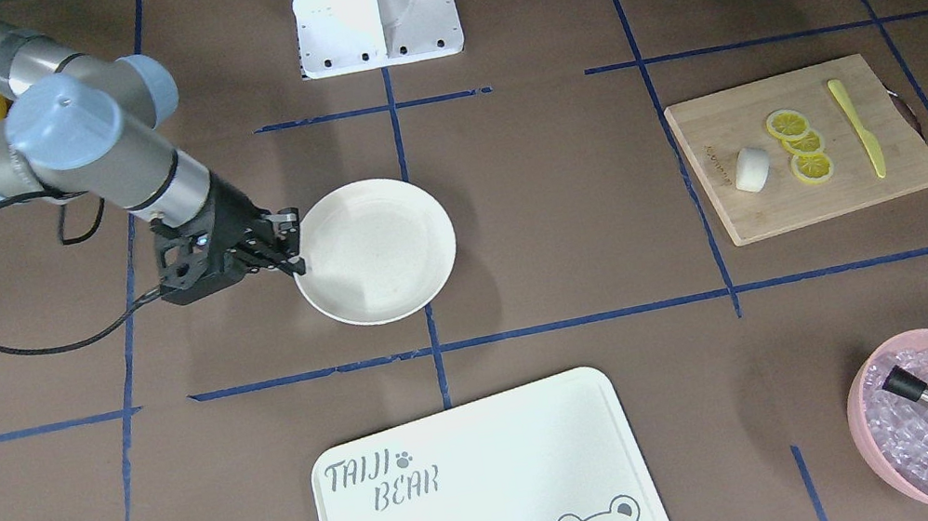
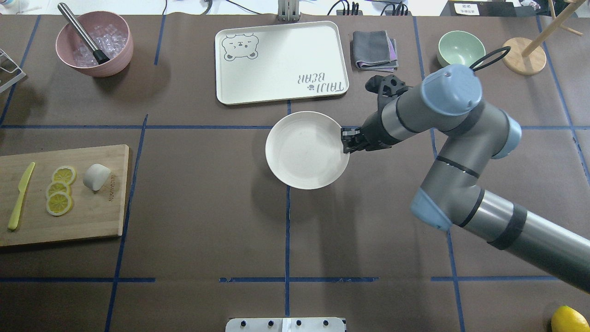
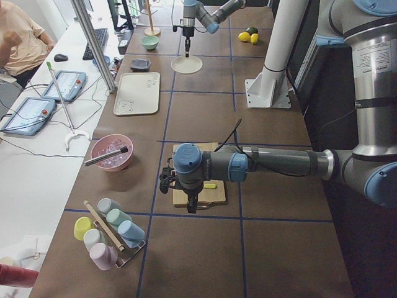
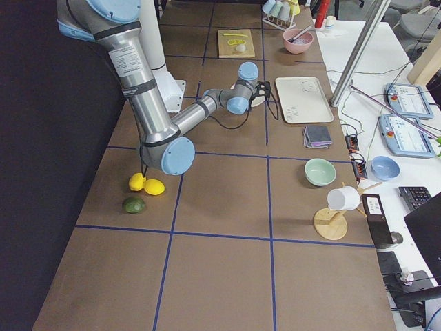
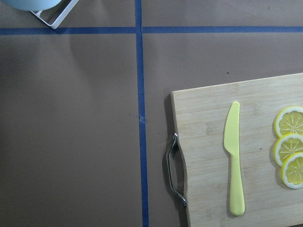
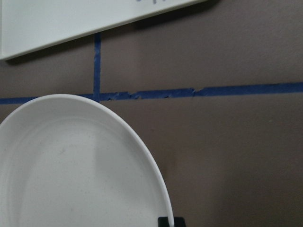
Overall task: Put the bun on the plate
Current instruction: 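Slide the white plate with the right gripper toward the table center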
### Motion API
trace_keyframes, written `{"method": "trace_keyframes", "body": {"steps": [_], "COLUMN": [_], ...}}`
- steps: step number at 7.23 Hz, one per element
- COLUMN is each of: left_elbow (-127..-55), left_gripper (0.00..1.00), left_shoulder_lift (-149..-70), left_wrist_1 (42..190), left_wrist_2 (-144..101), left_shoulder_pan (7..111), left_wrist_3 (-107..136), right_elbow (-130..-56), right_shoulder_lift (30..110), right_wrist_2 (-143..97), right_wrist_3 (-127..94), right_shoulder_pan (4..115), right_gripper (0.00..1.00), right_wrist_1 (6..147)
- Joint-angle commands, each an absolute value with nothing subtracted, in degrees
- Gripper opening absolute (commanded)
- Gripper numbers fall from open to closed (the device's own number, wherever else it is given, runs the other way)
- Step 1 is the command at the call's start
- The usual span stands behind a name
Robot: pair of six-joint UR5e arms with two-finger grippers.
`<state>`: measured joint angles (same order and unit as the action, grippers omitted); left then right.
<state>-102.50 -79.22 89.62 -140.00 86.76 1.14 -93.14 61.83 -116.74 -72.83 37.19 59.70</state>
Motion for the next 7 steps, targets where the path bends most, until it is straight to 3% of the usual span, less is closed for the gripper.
{"method": "trace_keyframes", "body": {"steps": [1, 3, 4, 5, 7], "left_elbow": [-102.4, -102.3, -102.3, -102.3, -103.1], "left_gripper": [1.00, 1.00, 1.00, 1.00, 1.00], "left_shoulder_lift": [-79.2, -79.2, -79.2, -79.2, -79.1], "left_wrist_1": [89.6, 89.6, 89.6, 89.6, 89.6], "left_wrist_2": [-140.0, -140.0, -140.0, -140.0, -140.0], "left_shoulder_pan": [86.7, 86.7, 86.7, 86.7, 86.7], "left_wrist_3": [1.1, 1.1, 1.1, 1.1, 1.0], "right_elbow": [-92.4, -90.3, -90.2, -90.2, -90.8], "right_shoulder_lift": [60.6, 60.1, 60.1, 60.1, 60.3], "right_wrist_2": [-110.2, -108.6, -108.7, -108.6, -113.2], "right_wrist_3": [-74.5, -74.4, -74.4, -74.5, -73.7], "right_shoulder_pan": [31.0, 30.0, 30.0, 30.0, 34.2], "right_gripper": [0.01, 0.04, 0.35, 0.98, 1.00], "right_wrist_1": [61.5, 61.0, 61.0, 61.3, 64.0]}}
